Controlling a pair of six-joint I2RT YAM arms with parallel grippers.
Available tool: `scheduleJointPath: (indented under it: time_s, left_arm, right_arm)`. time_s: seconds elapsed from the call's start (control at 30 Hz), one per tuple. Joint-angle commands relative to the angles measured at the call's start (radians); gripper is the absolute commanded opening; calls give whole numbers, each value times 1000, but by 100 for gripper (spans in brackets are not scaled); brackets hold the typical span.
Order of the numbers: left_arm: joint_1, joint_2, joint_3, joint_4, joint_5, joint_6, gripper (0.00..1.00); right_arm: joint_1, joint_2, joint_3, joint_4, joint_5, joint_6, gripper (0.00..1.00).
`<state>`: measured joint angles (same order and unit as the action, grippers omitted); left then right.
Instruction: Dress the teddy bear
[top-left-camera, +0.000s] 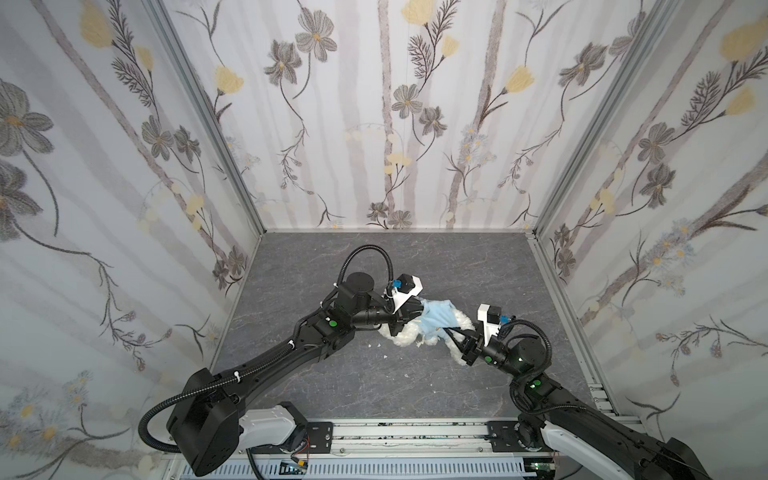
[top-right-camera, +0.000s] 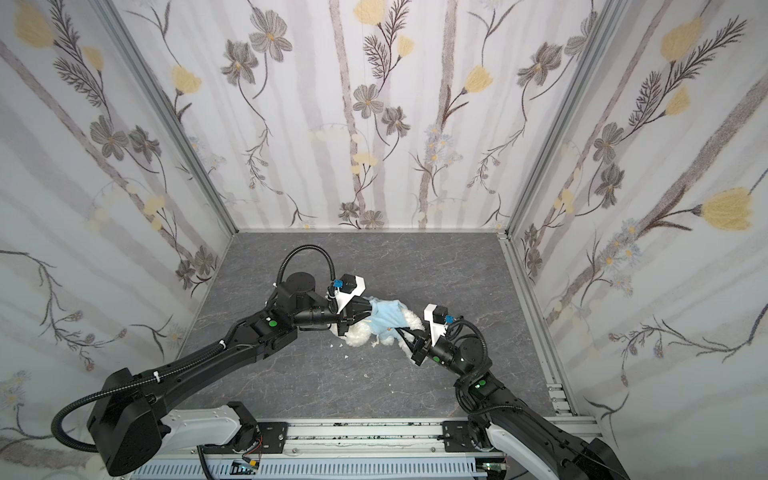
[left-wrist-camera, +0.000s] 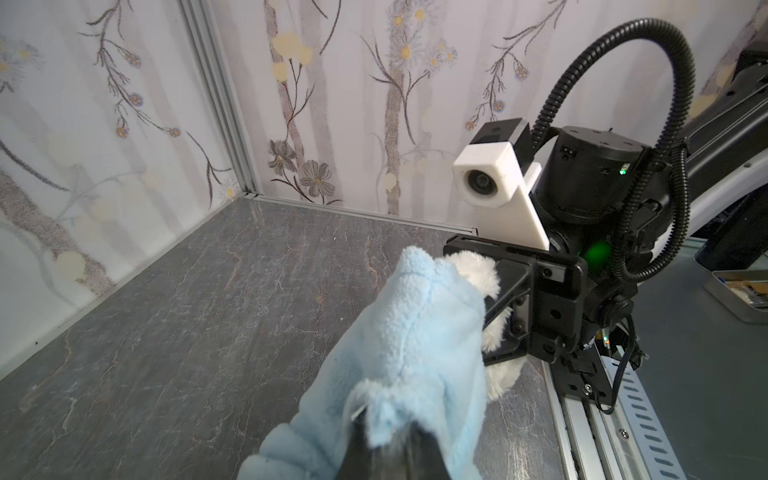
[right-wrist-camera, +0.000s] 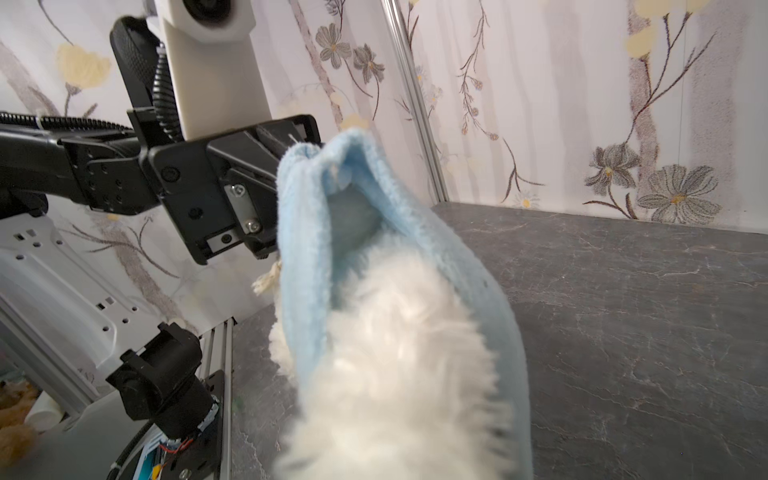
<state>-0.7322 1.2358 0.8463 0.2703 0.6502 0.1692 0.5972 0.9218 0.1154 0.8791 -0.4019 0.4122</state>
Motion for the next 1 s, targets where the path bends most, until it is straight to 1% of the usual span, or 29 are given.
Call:
scheduleJointPath:
  time_s: [0.0, 0.07, 0.1, 0.2, 0.27, 0.3, 0.33, 0.37, 0.4, 0.43, 0.5, 0.53, 0.63, 0.73, 0.8, 0.83, 0.9, 0.97]
  left_arm:
    - [17, -10, -23, 29, -132, -82, 0]
    - [19, -23, -51, 50, -137, -97, 0]
    - [25, -32, -73, 82, -124, -123, 0]
    - [47, -54, -120, 149, -73, -184, 0]
    - [54, -62, -136, 188, -49, -219, 0]
    - [50, -60, -131, 187, -36, -217, 0]
    - [38, -58, -118, 164, -55, -191, 0]
    - [19, -55, -99, 107, -83, -138, 0]
    - [-2, -44, -66, 27, -127, -62, 0]
    - [-15, -32, -37, -41, -175, -6, 0]
    - [-16, -28, -29, -74, -218, 55, 0]
    - [-17, -29, -28, -84, -236, 83, 0]
    - [-16, -18, -7, -113, -269, 132, 0]
    - [-24, -4, 19, -146, -257, 167, 0]
    - [-27, 2, 31, -161, -233, 177, 0]
    - [-28, 5, 36, -166, -215, 176, 0]
    - [-35, 10, 42, -168, -177, 168, 0]
    - [-43, 19, 57, -176, -136, 154, 0]
  right_arm:
    - [19, -7, -8, 290, 218, 111, 0]
    - [41, -6, -11, 317, 273, 125, 0]
    - [48, -5, -18, 336, 297, 135, 0]
    - [52, 17, -24, 398, 311, 171, 0]
    - [52, 40, -9, 401, 295, 173, 0]
    - [53, 63, 8, 392, 264, 156, 0]
    - [53, 83, 40, 345, 214, 104, 0]
    - [53, 90, 70, 274, 180, 78, 0]
    - [53, 92, 94, 189, 157, 28, 5]
    - [54, 99, 115, 121, 129, -25, 12]
    - [53, 89, 136, -7, 120, -109, 26]
    - [53, 86, 142, -54, 111, -150, 30]
    - [53, 56, 168, -223, 108, -241, 40]
    - [52, 23, 196, -331, 98, -319, 45]
    - [52, 12, 216, -369, 85, -360, 46]
    - [53, 17, 222, -372, 83, -372, 45]
    - [53, 45, 232, -353, 54, -380, 38]
    - [52, 77, 248, -338, 47, -370, 27]
